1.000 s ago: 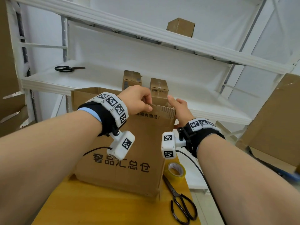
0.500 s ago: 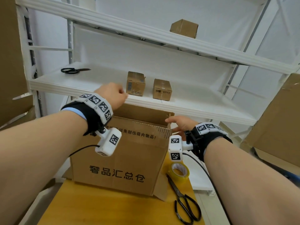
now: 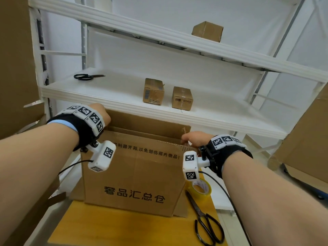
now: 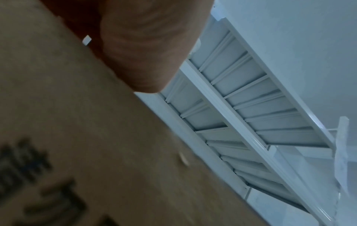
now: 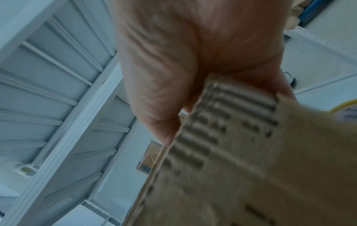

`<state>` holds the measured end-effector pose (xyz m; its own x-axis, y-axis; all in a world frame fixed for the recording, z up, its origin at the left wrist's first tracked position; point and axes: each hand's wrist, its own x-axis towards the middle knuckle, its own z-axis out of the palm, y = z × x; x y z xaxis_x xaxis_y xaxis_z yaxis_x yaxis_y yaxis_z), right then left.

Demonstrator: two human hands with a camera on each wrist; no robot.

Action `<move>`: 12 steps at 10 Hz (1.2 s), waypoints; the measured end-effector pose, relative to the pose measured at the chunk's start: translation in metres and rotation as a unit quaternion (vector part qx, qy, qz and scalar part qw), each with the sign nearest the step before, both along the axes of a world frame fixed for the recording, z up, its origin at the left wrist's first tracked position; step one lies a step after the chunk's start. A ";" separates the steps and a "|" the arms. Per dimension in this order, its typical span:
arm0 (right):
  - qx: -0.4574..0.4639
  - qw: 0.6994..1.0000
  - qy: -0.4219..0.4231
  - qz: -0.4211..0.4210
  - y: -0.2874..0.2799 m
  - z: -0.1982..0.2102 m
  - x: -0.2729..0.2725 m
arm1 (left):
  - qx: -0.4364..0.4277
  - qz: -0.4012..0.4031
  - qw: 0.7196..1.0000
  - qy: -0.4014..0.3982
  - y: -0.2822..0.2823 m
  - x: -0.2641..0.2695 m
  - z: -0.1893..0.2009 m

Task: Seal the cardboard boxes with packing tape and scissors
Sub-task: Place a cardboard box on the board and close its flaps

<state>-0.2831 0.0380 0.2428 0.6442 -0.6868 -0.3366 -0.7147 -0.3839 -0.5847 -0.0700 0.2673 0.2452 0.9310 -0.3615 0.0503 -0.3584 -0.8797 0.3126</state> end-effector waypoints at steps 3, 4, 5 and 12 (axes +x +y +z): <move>-0.173 0.980 0.062 0.071 -0.009 0.000 0.013 | -0.065 -0.060 0.994 0.065 0.004 -0.016 -0.007; -0.179 0.979 0.064 0.071 -0.007 -0.005 0.008 | -0.085 -0.071 0.991 0.078 0.007 -0.018 -0.012; -0.154 0.986 0.035 0.044 -0.013 -0.004 0.008 | -0.084 -0.076 0.989 0.094 0.009 -0.017 -0.009; 0.065 0.980 -0.164 -0.086 -0.026 -0.007 -0.011 | -0.063 -0.063 0.972 0.215 0.002 -0.014 -0.017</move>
<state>-0.2944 0.0119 0.2354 0.6103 -0.7601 -0.2231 -0.5275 -0.1798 -0.8303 -0.0836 0.2698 0.2278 0.8242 -0.4907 -0.2827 -0.2733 -0.7818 0.5604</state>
